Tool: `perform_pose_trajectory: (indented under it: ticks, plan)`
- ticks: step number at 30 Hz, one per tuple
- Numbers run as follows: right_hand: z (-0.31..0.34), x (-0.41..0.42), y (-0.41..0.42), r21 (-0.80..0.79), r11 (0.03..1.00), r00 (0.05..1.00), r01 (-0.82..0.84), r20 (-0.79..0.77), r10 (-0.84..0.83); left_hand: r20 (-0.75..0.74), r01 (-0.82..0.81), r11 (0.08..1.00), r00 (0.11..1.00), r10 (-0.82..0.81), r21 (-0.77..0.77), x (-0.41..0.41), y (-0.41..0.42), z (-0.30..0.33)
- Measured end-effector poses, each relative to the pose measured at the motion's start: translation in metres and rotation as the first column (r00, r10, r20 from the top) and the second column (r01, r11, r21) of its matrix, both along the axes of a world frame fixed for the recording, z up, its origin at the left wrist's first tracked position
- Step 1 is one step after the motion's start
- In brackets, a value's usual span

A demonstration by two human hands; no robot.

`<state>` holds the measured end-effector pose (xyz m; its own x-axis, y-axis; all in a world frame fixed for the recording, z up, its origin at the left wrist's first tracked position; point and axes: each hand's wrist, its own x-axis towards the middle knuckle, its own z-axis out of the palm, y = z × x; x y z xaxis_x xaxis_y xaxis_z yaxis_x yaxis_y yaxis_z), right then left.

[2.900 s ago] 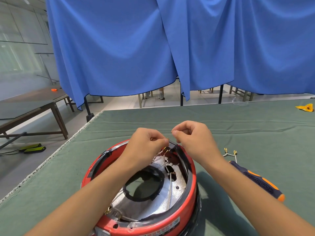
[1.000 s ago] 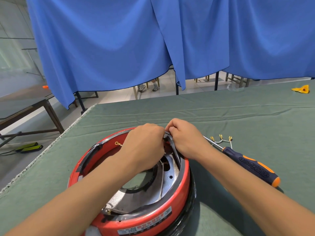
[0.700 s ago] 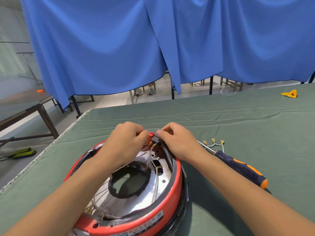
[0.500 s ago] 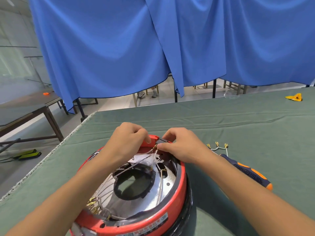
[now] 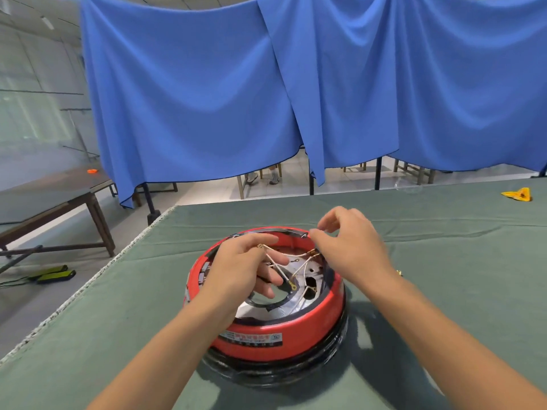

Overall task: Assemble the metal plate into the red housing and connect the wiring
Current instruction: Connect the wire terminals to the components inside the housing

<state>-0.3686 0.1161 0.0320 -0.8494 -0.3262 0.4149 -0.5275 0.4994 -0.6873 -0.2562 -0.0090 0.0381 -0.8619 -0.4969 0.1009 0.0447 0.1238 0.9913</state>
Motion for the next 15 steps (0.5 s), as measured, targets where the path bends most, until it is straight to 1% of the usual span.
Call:
perform_pose_trajectory:
  ticks: [1,2,3,4,5,6,7,8,9,11,12,13,15]
  plan:
    - [0.004,0.006,-0.003,-0.053,0.996,0.997,-0.071,-0.011,0.07,-0.015,-0.001,1.0,1.0,0.001,0.016,-0.001,0.0,-0.001]
    - [0.007,0.013,-0.006,-0.093,0.985,0.988,-0.147,0.024,0.15,-0.031,0.001,1.0,1.0,0.0,0.027,0.0,0.0,-0.001]
    - [0.009,0.021,-0.009,-0.119,0.967,0.967,-0.226,0.089,0.237,-0.044,0.006,1.0,0.999,-0.005,0.026,0.0,-0.001,-0.002]
    - [0.011,0.027,-0.012,-0.145,0.94,0.928,-0.31,0.169,0.332,-0.05,0.012,1.0,0.999,-0.011,0.01,0.001,0.0,-0.003]
    - [0.011,0.032,-0.015,-0.184,0.904,0.868,-0.386,0.26,0.423,-0.05,0.014,1.0,0.999,-0.015,-0.024,0.001,0.0,-0.004]
    - [0.011,0.036,-0.017,-0.234,0.868,0.795,-0.438,0.349,0.495,-0.048,0.008,0.998,0.999,-0.011,-0.07,0.001,0.001,-0.005]
    - [0.01,0.038,-0.018,-0.274,0.849,0.744,-0.453,0.409,0.529,-0.053,-0.004,0.993,0.999,-0.002,-0.115,0.001,0.001,-0.006]
    - [0.009,0.037,-0.018,-0.292,0.852,0.739,-0.434,0.426,0.522,-0.068,-0.018,0.989,0.998,0.008,-0.148,0.002,0.002,-0.007]
    - [0.008,0.035,-0.019,-0.283,0.877,0.781,-0.388,0.403,0.476,-0.088,-0.033,0.986,0.996,0.018,-0.166,0.002,0.003,-0.007]
    - [0.004,0.031,-0.019,-0.209,0.936,0.894,-0.284,0.296,0.337,-0.117,-0.062,0.981,0.992,0.04,-0.186,0.003,0.003,-0.007]
    - [0.003,0.031,-0.018,-0.182,0.947,0.915,-0.264,0.265,0.305,-0.126,-0.069,0.979,0.991,0.045,-0.191,0.003,0.003,-0.008]
    - [0.003,0.032,-0.018,-0.177,0.947,0.914,-0.269,0.263,0.309,-0.131,-0.065,0.978,0.991,0.039,-0.196,0.004,0.003,-0.008]
    - [0.004,0.033,-0.018,-0.214,0.925,0.878,-0.314,0.305,0.368,-0.124,-0.03,0.978,0.992,0.004,-0.205,0.004,0.004,-0.008]
